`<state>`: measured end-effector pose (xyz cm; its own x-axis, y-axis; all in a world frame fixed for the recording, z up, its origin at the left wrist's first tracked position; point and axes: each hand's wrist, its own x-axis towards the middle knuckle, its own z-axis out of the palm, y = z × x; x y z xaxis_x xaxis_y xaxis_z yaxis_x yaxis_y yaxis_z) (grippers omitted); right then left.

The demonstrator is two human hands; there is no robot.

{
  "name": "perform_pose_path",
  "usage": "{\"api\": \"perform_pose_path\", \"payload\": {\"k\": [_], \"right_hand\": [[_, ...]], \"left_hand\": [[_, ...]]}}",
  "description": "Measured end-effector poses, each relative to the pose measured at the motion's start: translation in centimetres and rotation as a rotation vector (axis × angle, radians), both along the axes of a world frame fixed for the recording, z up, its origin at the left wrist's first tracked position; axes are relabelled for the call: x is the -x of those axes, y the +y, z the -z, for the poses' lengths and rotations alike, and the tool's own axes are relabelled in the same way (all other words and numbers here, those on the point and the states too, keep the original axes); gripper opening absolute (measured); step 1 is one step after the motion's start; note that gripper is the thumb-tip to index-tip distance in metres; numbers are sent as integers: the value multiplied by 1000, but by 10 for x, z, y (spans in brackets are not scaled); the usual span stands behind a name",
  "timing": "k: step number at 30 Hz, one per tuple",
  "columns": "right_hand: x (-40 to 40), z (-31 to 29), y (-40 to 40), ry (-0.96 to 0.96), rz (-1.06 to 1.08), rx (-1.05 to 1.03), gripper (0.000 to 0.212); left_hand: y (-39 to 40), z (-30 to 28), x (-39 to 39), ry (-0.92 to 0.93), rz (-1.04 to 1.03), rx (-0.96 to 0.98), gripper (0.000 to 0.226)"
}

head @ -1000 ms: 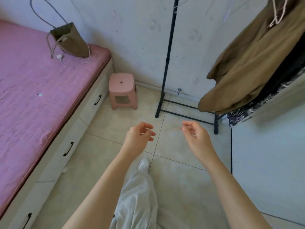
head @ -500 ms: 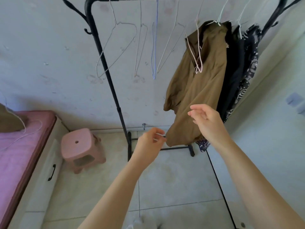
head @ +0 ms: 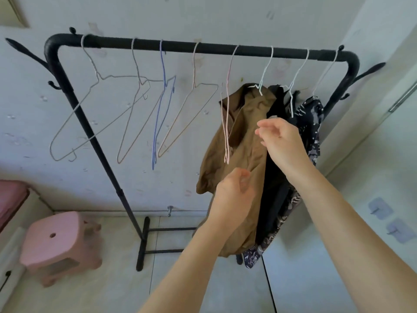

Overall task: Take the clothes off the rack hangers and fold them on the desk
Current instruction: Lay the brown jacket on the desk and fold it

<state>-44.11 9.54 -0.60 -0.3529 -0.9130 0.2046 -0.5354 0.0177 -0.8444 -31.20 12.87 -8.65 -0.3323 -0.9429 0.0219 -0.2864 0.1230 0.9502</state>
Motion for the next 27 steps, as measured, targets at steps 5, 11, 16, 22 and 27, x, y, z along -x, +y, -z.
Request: {"api": "perform_pose_path", "payload": {"k": [5,11,16,22,27], "right_hand": [[36,-11,-64,-28,62,-8,33],[56,-30,-135,-16,86,19,27],[59,-40,-177,-221,124,-193,12],[59,-47,-193,-422,159,-266,6],[61,-57,-195,-469,179,-270,12]], "left_hand": [[-31,-14,53,-60,-77,69,38],[-68,-23,75,-15,-119,-20,40],[-86,-29,85,-89,-20,1,70],[-95,-29,81,-136,87,29,72],[-99,-29,76,-83,149,78,73]]}}
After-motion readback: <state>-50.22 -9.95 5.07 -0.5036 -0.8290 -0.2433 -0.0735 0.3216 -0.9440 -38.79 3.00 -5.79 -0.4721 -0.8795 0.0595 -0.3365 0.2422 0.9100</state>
